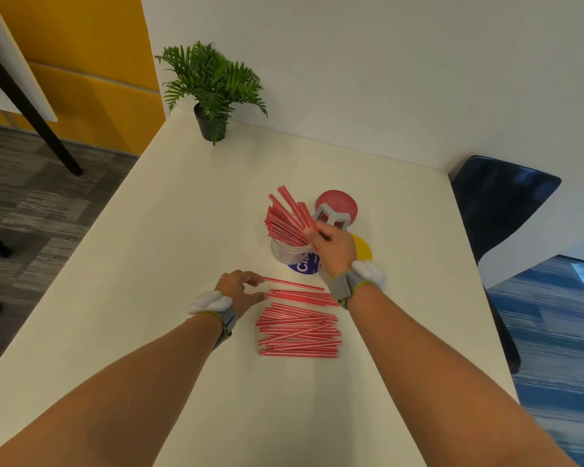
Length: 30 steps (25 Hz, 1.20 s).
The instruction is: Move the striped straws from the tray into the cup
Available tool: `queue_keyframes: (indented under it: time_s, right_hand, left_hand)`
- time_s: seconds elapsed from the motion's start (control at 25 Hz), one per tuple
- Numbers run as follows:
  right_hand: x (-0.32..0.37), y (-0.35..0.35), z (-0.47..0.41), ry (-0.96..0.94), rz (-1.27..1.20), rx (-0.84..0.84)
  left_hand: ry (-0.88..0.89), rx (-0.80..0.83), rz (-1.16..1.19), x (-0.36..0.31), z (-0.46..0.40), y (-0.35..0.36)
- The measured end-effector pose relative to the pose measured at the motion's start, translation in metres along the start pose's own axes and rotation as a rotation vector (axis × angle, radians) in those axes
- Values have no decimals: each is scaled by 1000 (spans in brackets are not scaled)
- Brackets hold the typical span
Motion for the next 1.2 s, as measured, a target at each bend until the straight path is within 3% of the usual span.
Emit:
queue_keyframes:
  time_s: [0.28, 0.4, 0.56, 0.68, 0.92, 1.04, 1.2]
  right_hand:
    - [13, 28, -50, 0, -100, -29]
    - [-1, 40, -55, 41, -63, 57]
    - [-22, 45, -57, 31, 94, 106]
    - [-25, 46, -56, 28, 95, 93]
    - [-19, 35, -26, -66, -27, 35]
    - [-37, 26, 7, -133, 82, 26]
    - [-84, 18, 42, 39, 199, 151]
  left_hand:
    - [68, 92, -191, -9, -12, 12]
    - [140, 183, -280, -12, -17, 22]
    - [146, 13, -235, -9, -28, 18]
    - [129, 26, -308, -5, -40, 14]
    - [130, 63, -375, -12, -54, 11]
    - [137, 73, -418, -13, -55, 10]
    - [145, 150, -535, -17, -57, 13]
Point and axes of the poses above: each hand's wrist, its own z-axis away from the middle knuckle, its own y-axis out of the palm, x = y × z, the point moved 4 cm from there along -z, towards the middle knuckle, and after that the axes turned 1 degree about x, right-handed, at the moved point
